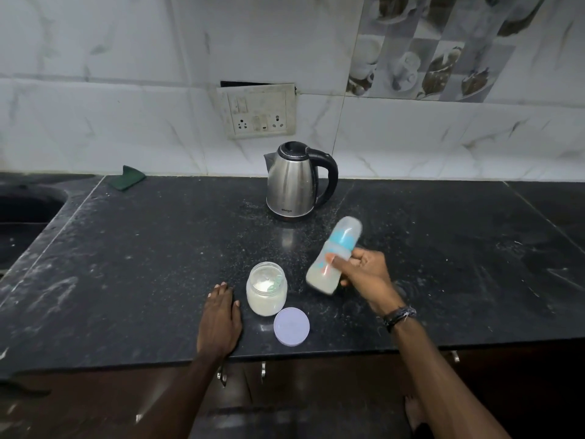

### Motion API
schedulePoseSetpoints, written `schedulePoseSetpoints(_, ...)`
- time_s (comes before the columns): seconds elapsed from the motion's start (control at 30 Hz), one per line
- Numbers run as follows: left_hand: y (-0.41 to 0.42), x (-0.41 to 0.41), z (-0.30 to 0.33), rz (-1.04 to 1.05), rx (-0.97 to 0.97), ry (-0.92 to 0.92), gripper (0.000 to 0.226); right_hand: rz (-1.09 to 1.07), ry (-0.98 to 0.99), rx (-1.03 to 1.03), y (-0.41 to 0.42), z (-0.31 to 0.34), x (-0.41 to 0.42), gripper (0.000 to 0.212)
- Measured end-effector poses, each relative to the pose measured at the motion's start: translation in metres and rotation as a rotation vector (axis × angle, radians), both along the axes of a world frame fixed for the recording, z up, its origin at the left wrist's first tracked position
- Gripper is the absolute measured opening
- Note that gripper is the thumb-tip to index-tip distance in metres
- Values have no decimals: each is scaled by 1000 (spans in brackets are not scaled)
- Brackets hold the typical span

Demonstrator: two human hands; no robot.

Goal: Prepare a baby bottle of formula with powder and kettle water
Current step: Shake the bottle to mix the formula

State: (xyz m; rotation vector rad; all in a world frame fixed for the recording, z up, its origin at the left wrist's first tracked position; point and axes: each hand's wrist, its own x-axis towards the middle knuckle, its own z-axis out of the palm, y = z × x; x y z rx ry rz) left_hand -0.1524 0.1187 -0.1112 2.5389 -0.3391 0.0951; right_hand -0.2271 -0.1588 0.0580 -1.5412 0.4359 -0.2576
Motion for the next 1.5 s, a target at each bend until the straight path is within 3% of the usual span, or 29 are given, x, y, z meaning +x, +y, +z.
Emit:
schedulePoseSetpoints(0.07, 0, 0, 1, 0, -16, -16, 45, 58, 2, -28, -1, -4, 0, 24)
schedulePoseSetpoints(0.17, -1, -1, -2, 1, -11, -8, 48, -138, -59, 99, -7, -1, 3, 24)
schedulePoseSetpoints(0.3, 0, 1, -2, -3, -25, -42, 49, 64, 3, -10, -7, -4, 1, 22)
schedulePoseSetpoints(0.4, -1, 1, -4, 3, -19, -21, 49, -108, -74, 96, -8, -4, 3, 17)
schedulePoseSetpoints(0.53, 0, 1, -4, 7, -26, -40, 49, 121, 35, -74, -3, -10, 3, 24)
schedulePoseSetpoints(0.63, -1, 1, -4, 5, -14, -14, 43, -13, -37, -33, -5, -12, 7, 24)
schedulePoseSetpoints(0.77, 0, 3, -4, 2, -14, -34, 41, 158, 57, -193, -2, -11, 9, 36)
schedulePoseSetpoints(0.87, -2, 2, -4, 1, -8, -23, 38, 71, 21, -183, -8, -11, 10, 36)
schedulePoseSetpoints(0.97, 0, 2, -6, 2, -11, -33, 38, 210, 110, -269, -8, -8, 9, 45)
schedulePoseSetpoints(1.1, -1, 2, -5, -2, -10, -17, 40, 94, 52, -234, -9, -9, 10, 41)
schedulePoseSetpoints(1.17, 0, 1, -5, 12, -7, -9, 40, 185, 124, -320, -7, -6, 9, 48)
schedulePoseSetpoints(1.3, -1, 2, -3, 6, -13, -10, 44, 92, 22, -200, -7, -6, 11, 37)
schedulePoseSetpoints(1.43, 0, 0, -2, 11, -14, -12, 48, 201, 98, -217, -7, -5, 9, 37)
schedulePoseSetpoints(1.5, -1, 0, 0, 9, -6, -13, 52, 119, 43, -120, -5, -8, 9, 28)
